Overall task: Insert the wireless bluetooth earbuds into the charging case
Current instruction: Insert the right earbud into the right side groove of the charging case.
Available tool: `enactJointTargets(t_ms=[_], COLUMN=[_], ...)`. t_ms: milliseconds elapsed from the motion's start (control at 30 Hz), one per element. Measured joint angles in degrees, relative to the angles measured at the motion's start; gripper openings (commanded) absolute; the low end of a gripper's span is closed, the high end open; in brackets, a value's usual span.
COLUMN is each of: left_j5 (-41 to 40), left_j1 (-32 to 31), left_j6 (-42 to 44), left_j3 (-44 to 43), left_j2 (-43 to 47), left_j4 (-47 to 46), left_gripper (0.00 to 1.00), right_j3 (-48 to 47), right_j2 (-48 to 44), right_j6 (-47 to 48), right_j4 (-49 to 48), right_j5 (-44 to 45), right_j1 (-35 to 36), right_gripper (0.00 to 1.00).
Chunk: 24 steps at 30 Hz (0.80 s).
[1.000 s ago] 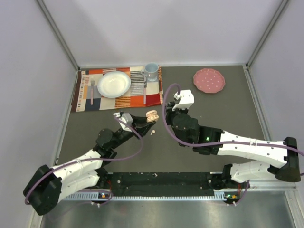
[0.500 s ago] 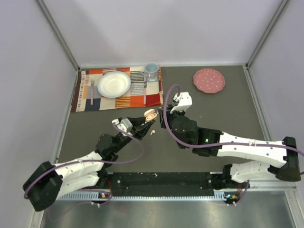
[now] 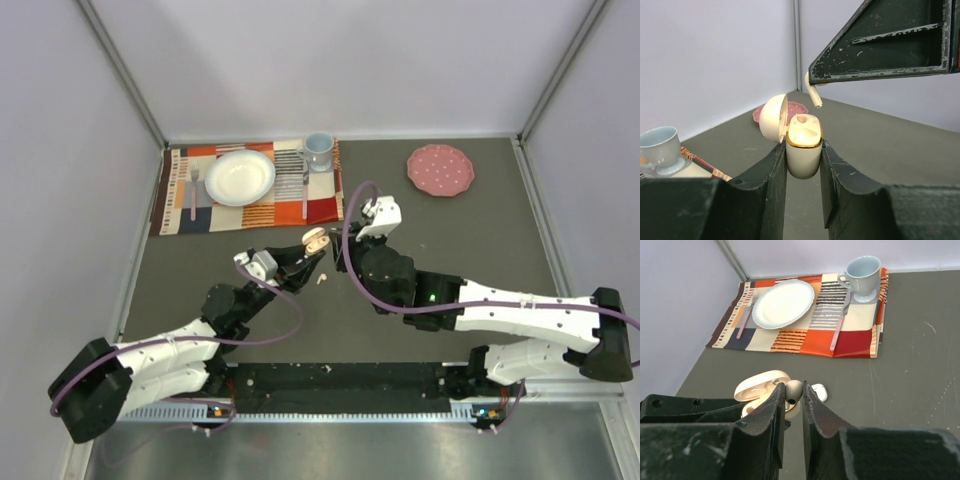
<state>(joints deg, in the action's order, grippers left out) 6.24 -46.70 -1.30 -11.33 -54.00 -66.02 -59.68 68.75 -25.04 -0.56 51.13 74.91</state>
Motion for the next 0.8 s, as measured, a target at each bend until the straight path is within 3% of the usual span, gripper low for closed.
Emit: enactJointTargets(t_ms=[800], left_j5=[-1.7], left_j1=[-0.2], left_j6=[0.0], left_j3=[0.0], left_j2=[1.7], left_j4=[2.1], left_gripper=[0.00], right_j3=[2.6], right_j2=[3.4], right_j6=[7.1], right_j4=[-9.7], right_j5=[3.8], right_j1=[0.0], right_gripper=[0.00])
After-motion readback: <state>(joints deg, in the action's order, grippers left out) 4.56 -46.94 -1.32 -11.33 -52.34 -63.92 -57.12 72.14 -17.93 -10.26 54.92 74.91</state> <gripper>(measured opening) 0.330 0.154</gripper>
